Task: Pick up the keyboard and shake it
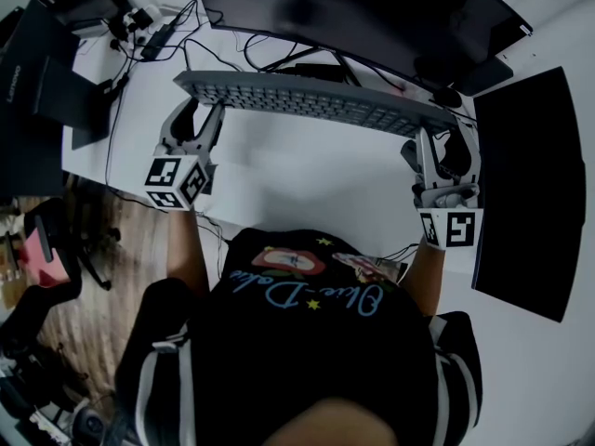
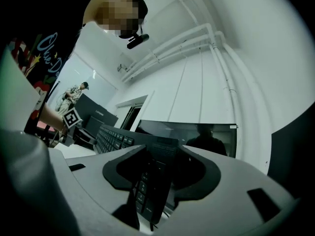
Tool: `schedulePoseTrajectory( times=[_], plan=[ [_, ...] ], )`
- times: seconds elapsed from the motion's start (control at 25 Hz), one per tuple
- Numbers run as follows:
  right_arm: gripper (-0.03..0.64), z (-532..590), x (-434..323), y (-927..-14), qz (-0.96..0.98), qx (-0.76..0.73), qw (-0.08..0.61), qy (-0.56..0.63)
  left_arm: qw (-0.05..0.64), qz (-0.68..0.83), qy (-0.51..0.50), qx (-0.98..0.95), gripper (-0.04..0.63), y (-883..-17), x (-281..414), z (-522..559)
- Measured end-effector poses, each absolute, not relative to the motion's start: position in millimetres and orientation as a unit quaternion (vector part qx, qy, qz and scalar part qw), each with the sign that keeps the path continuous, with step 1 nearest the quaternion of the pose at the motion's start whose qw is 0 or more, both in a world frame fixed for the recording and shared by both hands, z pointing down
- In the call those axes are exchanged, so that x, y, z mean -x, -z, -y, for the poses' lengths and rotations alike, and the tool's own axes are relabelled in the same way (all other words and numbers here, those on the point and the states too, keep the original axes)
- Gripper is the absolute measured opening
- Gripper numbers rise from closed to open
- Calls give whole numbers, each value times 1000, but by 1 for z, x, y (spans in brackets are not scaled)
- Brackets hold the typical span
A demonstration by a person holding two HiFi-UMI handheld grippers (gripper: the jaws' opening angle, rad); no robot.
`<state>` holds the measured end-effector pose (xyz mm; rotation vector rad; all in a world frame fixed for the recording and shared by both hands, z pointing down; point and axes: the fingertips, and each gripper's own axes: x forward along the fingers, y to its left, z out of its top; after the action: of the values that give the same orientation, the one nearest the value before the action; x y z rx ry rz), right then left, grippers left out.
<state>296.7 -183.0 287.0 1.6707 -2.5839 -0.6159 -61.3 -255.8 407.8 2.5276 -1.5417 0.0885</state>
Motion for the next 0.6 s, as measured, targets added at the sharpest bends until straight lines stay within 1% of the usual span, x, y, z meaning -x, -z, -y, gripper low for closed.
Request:
schedulePoseTrajectory(
  times=[0.2, 0.4, 0.48, 0.6],
  plan=[
    [172, 177, -290, -275, 825, -525, -16, 210, 72, 526, -25, -847, 181, -400, 66, 259],
    [169, 172, -288, -269, 825, -521, -21, 220, 59, 532, -18, -844, 183, -394, 67, 262],
    [153, 171, -286, -266, 826, -516, -21, 224, 54, 537, -18, -842, 183, -393, 68, 263],
    [150, 169, -284, -264, 828, -511, -24, 229, 46, 543, -15, -838, 183, -390, 70, 264]
  ],
)
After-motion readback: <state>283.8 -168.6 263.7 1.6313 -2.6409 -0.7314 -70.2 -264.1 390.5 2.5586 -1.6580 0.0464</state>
